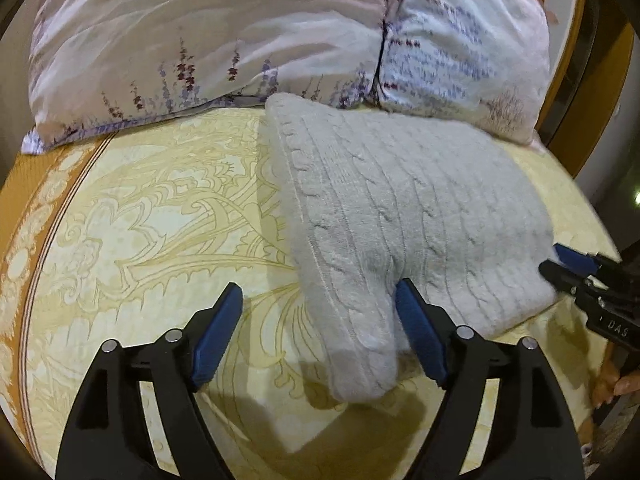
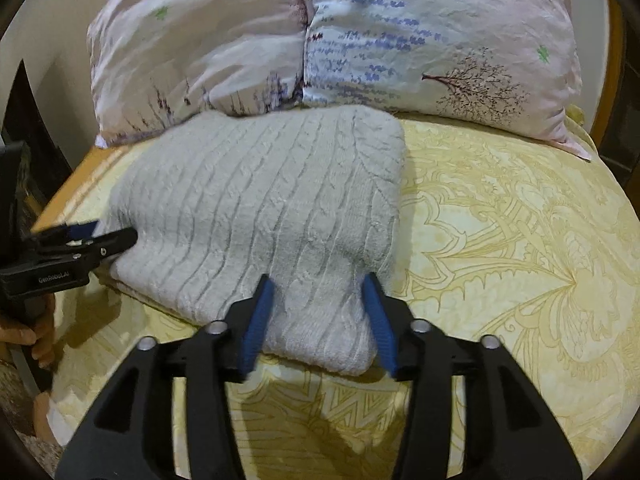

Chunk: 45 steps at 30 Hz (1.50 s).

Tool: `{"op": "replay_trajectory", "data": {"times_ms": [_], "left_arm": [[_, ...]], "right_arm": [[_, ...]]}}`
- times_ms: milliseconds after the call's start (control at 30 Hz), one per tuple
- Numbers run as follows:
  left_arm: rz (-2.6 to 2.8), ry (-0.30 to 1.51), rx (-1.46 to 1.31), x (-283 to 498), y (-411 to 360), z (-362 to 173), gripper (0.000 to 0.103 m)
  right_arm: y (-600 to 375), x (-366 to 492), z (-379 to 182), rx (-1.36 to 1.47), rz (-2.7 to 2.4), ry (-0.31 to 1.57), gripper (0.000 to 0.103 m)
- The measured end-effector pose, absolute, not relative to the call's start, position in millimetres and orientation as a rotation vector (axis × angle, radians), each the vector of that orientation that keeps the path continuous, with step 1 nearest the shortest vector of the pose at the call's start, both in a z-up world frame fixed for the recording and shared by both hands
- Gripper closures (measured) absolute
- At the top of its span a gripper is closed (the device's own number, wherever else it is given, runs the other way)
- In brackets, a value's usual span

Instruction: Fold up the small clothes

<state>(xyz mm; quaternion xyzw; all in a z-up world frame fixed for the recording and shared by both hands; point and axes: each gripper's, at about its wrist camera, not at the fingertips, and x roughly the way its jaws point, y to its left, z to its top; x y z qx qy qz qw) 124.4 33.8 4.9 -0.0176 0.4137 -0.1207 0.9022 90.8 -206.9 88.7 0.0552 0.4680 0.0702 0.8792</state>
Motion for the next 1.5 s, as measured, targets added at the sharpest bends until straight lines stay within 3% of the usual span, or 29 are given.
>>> {"op": "replay_trajectory", "data": {"times_ms": [33,233,300,500,1067,1500], "left_arm": [[-0.254,0.844,-0.049,120.8,36.9,7.1,0.022],[-0.198,0.735,-0.045,89.9,51.0,25.7,0.001],[-0.182,0.702,-0.043,78.8,53.9,31.1,0.001],[-0.167,0.729,-0.074,62.3,53.1,30.8,0.001],[-0.126,0.904,0.046,59.3,7.4,-7.3,0.001],[-0.102,0.902,0.089,61.8,1.1,-9.6,0.001]], "right_arm": [[-209.2,87.6,92.7,0.117,0.128,0.959,0.026],[-218.8,67.9,111.7,0.117,0.065,0.872,0.006],[-218.9,61.4,117.2,0.104,0.034,0.84,0.002],[-202.7,47.4,122.2,0.045,-0.008,0.822,0.002],[-171.5,46.2,72.9,0.074,-0.006,1.057,0.002],[-165.8,49.4,72.1,0.026,-0.023,1.069,0.002]]}}
